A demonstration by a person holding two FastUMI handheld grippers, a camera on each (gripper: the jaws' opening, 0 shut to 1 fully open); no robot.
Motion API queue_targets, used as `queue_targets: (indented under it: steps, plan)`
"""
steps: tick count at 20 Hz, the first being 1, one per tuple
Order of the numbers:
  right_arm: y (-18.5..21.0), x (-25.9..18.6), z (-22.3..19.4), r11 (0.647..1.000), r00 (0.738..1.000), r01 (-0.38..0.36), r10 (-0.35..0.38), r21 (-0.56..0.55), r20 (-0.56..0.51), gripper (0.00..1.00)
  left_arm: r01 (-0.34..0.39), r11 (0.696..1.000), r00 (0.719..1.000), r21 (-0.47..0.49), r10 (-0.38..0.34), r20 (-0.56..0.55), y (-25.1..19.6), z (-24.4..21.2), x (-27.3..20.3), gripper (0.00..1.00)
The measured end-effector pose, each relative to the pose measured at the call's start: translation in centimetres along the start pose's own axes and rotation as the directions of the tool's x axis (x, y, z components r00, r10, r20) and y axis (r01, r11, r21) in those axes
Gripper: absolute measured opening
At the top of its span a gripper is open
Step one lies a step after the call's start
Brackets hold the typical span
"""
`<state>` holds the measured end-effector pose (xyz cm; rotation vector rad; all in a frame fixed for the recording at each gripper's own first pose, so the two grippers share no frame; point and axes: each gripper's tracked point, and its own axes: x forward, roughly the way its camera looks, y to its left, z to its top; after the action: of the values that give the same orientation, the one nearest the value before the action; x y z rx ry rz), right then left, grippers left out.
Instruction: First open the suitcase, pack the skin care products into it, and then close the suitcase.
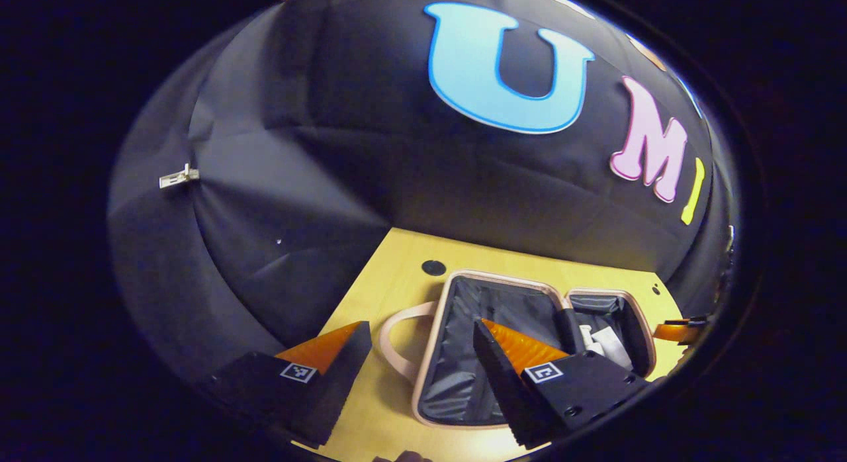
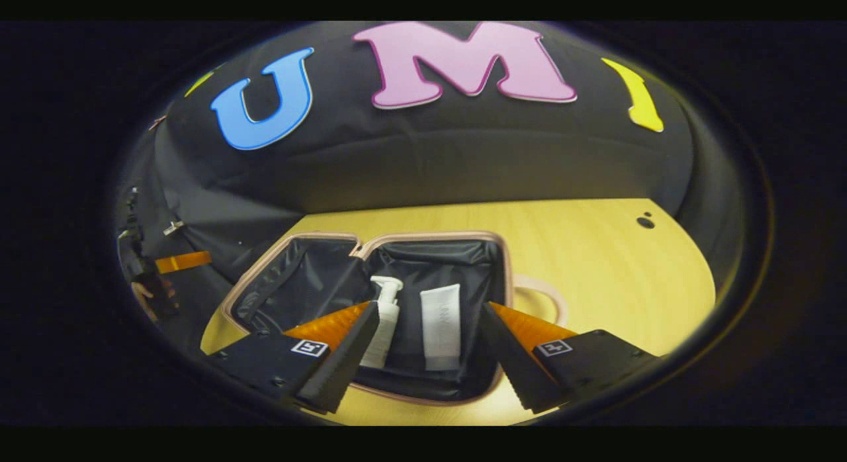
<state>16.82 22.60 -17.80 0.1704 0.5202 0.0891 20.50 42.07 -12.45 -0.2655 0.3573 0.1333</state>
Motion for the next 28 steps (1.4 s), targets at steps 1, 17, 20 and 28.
queue_targets:
  steps: [1, 17, 20, 28]
  plan:
    - [-0.8, -0.9, -0.2, 1.000, 1.000, 0.009, -0.009, 0.010, 0.001, 0.97, 0.023, 0.999, 0.999, -0.042, -0.024, -0.022, 0.3, -0.6, 1.6, 0.98]
    - [-13.2, -9.5, -1.2, 0.987, 0.983, 0.163, -0.163, 0.004, 0.080, 0.97, 0.007, 0.919, 0.956, -0.394, -0.121, -0.267, 1.8, -8.8, 11.3, 0.50]
    - [-13.8, -9.8, -1.3, 0.985, 0.981, 0.174, -0.173, -0.008, 0.086, 0.98, 0.042, 0.916, 0.974, -0.400, -0.127, -0.189, 1.8, -7.5, 10.9, 0.21]
    - [-13.6, -10.9, -0.3, 0.990, 0.986, 0.138, -0.137, -0.007, 0.098, 0.98, 0.116, 0.976, 0.992, -0.183, -0.121, -0.020, -1.7, 1.9, 2.6, 0.06]
